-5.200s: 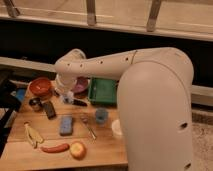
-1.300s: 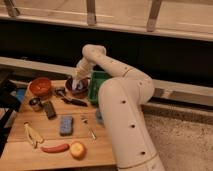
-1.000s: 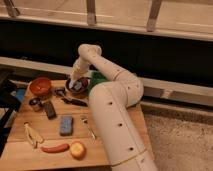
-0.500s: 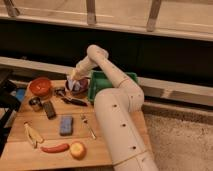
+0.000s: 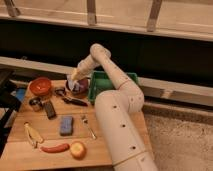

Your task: Wipe purple bowl with towel

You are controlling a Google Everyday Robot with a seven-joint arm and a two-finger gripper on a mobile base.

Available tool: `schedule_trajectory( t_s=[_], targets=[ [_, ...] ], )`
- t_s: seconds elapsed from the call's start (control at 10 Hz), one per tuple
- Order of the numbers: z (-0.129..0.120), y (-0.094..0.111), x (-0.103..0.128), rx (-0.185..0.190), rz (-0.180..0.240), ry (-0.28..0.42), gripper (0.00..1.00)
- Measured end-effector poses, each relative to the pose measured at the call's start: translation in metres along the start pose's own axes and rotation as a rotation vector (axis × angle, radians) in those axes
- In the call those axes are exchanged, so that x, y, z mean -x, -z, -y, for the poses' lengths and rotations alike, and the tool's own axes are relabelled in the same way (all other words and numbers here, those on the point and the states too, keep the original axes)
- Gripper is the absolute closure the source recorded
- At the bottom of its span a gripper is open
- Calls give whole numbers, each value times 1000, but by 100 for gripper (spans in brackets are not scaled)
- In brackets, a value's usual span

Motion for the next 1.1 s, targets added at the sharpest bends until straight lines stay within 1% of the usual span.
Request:
schedule_trajectory(
  t_s=[0.1, 0.2, 0.3, 0.4, 0.5, 0.6, 0.7, 0.8, 1.0, 1.1],
  targets=[
    [4, 14, -7, -30, 4, -1, 100],
    [4, 27, -14, -91, 15, 7, 100],
    [5, 35, -22, -148, 24, 22, 100],
    [5, 45, -31, -199, 34, 38, 100],
    [9, 54, -39, -240, 42, 50, 100],
    [11, 62, -45, -267, 50, 60, 100],
    [10, 65, -49, -281, 52, 68, 100],
    [10, 63, -48, -278, 52, 66, 100],
    [11, 59, -35, -272, 76, 60, 100],
    [7, 55, -27, -271, 86, 65, 100]
  ],
)
